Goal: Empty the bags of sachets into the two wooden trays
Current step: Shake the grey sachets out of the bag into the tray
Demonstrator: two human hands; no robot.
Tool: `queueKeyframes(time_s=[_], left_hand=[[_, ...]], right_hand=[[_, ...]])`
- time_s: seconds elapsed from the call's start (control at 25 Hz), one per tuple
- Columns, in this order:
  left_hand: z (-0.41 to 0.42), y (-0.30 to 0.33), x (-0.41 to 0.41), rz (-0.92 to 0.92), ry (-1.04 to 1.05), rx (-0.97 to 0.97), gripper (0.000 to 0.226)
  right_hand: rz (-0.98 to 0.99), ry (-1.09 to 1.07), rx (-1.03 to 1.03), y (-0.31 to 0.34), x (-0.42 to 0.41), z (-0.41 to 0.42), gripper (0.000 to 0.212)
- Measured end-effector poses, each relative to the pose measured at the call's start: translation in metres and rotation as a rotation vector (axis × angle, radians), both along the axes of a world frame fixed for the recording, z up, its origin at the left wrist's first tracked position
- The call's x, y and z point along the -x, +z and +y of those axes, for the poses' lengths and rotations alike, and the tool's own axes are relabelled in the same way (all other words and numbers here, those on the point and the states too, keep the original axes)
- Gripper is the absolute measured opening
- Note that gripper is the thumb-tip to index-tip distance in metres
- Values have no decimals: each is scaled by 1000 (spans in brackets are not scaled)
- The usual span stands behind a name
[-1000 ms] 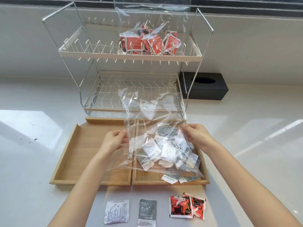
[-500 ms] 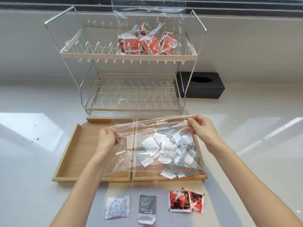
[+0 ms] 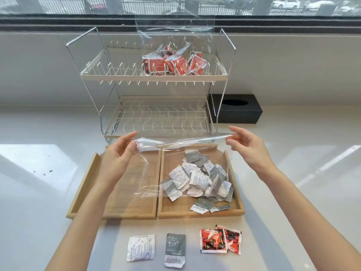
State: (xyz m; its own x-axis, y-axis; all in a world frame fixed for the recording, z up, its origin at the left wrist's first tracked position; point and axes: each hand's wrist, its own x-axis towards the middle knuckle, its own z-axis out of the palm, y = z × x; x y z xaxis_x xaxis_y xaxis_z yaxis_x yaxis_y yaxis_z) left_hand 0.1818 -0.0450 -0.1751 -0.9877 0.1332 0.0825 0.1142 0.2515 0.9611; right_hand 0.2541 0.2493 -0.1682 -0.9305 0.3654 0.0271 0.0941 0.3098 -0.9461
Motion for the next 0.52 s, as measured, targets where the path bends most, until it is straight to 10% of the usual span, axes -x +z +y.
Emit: queueKeyframes(time_s=[0.24, 0.52], left_hand=[[-1, 23, -9, 200, 6, 329, 22], [45, 50, -23, 190, -88, 42, 15]], right_hand=[[106, -87, -426, 24, -13, 12, 7], [177, -168, -96, 53, -24, 35, 18]])
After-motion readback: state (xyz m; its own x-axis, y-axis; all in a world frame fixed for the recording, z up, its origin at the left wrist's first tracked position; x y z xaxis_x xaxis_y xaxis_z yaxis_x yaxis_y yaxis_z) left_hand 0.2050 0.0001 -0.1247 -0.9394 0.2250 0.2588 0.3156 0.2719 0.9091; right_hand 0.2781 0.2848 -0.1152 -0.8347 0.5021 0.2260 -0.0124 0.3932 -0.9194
